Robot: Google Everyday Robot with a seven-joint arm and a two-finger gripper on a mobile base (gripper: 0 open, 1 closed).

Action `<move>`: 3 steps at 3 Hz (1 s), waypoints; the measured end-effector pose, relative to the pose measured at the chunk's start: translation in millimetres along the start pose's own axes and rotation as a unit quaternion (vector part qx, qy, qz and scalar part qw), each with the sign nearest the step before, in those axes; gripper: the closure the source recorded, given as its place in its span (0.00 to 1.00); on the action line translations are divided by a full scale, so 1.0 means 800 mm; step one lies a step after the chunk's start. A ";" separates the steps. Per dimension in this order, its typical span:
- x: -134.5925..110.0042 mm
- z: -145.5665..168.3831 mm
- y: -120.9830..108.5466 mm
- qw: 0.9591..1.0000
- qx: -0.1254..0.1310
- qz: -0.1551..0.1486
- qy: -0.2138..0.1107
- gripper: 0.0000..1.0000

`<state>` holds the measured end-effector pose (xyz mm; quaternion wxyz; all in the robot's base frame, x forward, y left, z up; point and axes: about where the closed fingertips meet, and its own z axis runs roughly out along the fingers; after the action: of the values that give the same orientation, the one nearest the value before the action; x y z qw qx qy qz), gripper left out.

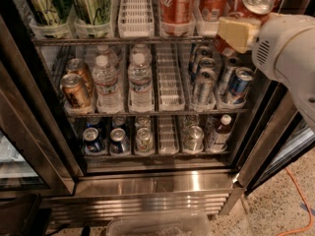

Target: Pick coke can from top shelf of fridge

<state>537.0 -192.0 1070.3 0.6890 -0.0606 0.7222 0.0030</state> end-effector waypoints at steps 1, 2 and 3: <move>0.000 0.000 0.000 1.000 0.000 0.000 0.000 1.00; -0.029 -0.017 0.026 0.999 -0.030 0.018 -0.012 1.00; -0.054 -0.073 0.060 0.997 -0.067 0.032 -0.017 1.00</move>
Offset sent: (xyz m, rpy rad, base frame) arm -0.0540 0.0429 0.0238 0.1154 -0.0522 0.1659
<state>476.6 -145.7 1112.3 0.6949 -0.0838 0.7103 0.0747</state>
